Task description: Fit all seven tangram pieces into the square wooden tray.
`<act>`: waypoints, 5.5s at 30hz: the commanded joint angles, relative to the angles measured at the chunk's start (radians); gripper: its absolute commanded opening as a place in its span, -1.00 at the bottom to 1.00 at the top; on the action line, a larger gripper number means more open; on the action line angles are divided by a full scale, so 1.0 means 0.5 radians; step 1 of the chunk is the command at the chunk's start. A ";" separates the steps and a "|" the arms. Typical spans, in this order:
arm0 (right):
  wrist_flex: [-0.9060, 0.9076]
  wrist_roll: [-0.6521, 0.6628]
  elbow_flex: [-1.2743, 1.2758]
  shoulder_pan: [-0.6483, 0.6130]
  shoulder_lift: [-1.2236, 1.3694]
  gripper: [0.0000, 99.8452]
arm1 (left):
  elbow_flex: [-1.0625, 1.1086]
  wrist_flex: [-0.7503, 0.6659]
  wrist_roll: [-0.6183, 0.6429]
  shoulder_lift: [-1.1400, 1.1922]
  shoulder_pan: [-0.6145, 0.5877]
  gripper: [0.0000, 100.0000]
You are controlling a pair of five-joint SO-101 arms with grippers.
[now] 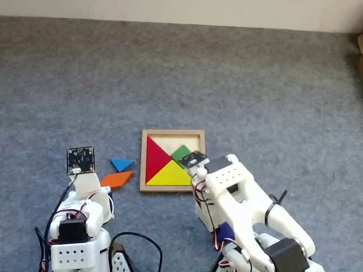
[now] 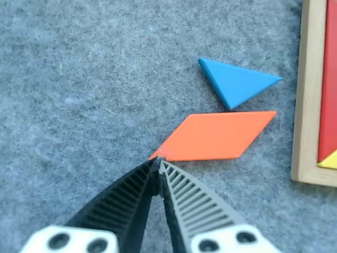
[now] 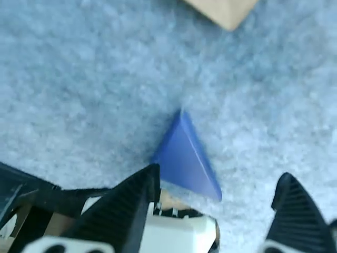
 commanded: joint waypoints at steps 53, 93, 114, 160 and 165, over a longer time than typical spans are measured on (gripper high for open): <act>-1.382 0.341 -0.566 0.244 -0.075 -0.99 | 0.041 0.006 -0.015 -0.002 -0.014 -0.99; -2.377 0.417 -0.244 0.048 0.474 -0.71 | 0.041 0.006 -0.015 -0.002 -0.014 -0.99; -2.193 0.203 -0.244 0.005 0.275 -0.78 | 0.041 0.006 -0.015 -0.002 -0.014 -0.99; -1.972 0.123 0.078 -0.072 -0.158 -0.99 | 0.041 0.006 -0.015 -0.002 -0.014 -0.99; -2.051 0.123 0.137 -0.051 0.032 -0.99 | 0.041 0.006 -0.015 -0.002 -0.014 -0.99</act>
